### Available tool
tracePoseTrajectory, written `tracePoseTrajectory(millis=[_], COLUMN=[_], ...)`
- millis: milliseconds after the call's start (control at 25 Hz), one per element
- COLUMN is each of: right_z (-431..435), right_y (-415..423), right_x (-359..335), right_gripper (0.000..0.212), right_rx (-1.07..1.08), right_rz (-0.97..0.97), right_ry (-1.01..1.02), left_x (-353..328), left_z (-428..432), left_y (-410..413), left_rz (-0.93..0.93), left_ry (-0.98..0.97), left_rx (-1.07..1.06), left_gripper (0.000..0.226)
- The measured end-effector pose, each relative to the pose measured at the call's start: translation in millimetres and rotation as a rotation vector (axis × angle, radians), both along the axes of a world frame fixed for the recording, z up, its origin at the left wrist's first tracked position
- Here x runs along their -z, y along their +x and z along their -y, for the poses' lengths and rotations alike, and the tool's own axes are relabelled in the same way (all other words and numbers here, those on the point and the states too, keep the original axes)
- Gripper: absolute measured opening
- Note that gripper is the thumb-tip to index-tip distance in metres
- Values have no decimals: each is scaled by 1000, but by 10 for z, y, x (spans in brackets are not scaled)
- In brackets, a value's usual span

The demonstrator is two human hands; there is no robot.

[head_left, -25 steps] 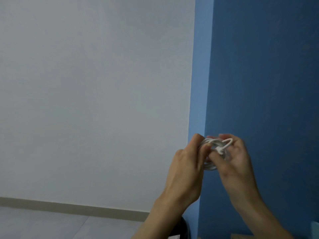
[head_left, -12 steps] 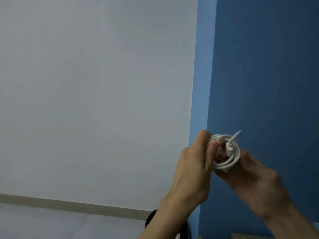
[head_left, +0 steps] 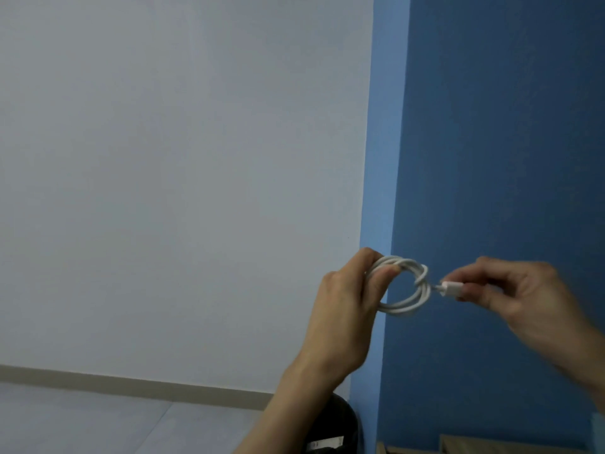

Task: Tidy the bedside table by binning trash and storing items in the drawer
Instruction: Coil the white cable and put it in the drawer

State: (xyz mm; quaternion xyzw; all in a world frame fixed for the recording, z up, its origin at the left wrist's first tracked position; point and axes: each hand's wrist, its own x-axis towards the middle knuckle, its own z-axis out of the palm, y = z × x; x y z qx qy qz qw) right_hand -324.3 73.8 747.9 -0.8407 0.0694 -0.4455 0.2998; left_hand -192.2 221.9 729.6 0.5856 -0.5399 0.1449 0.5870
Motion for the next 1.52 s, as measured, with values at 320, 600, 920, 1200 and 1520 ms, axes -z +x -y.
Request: tracePoseTrajectory(millis=[320, 600, 920, 1200, 1520], right_z=[-141, -363, -400, -479, -564], right_y=[-6, 83, 150, 232, 306], right_x=[70, -41, 70, 126, 209], right_gripper=[60, 69, 77, 48, 56], right_rx=[-457, -319, -180, -11, 150], right_rz=[-15, -161, 42, 120, 154], right_ry=[403, 168, 133, -31, -266], left_x=[24, 52, 78, 216, 266], left_z=[-4, 38, -281, -349, -81], left_y=[53, 26, 165, 330, 55], left_rz=[-1, 182, -274, -460, -459], left_ry=[-41, 70, -61, 83, -239], left_rx=[-39, 3, 481, 1232, 465], left_gripper=[24, 24, 27, 60, 26])
